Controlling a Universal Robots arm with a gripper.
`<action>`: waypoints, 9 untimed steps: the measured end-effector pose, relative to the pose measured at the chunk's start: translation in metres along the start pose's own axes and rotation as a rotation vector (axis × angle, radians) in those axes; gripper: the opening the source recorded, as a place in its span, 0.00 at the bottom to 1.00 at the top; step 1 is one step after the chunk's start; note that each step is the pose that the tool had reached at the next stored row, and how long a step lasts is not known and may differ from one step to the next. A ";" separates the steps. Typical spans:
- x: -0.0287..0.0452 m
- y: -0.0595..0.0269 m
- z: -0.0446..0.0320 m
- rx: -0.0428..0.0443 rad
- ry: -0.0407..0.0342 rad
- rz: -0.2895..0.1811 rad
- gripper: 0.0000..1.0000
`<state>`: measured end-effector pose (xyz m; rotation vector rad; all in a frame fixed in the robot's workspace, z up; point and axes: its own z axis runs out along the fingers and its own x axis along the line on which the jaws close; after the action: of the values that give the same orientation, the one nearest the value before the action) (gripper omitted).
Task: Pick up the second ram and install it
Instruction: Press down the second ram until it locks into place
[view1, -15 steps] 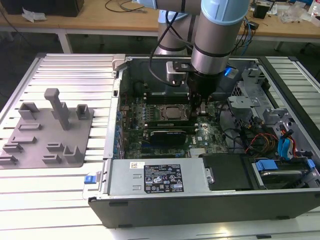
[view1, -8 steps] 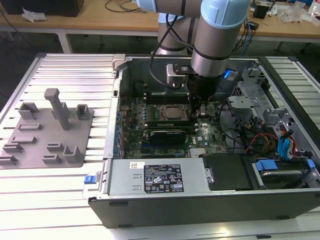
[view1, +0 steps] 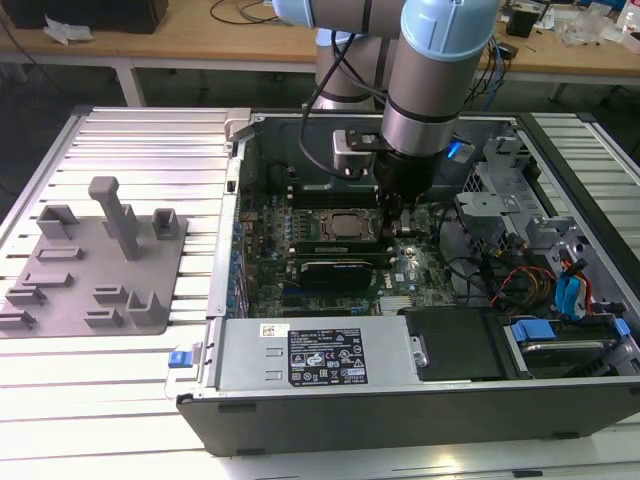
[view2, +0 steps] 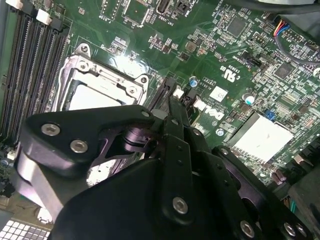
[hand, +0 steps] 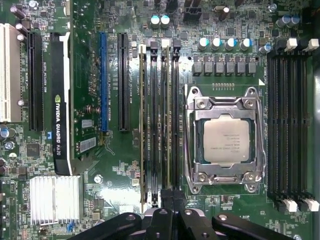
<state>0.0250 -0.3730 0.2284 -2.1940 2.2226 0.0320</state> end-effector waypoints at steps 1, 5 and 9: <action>-0.0004 0.0000 -0.0050 0.0004 -0.0015 0.000 0.08; -0.0007 0.0000 -0.0209 0.0002 0.0028 0.000 0.08; -0.0005 0.0096 -0.0213 0.0003 0.0032 0.000 0.08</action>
<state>0.0154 -0.3729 0.2497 -2.1954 2.2241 0.0281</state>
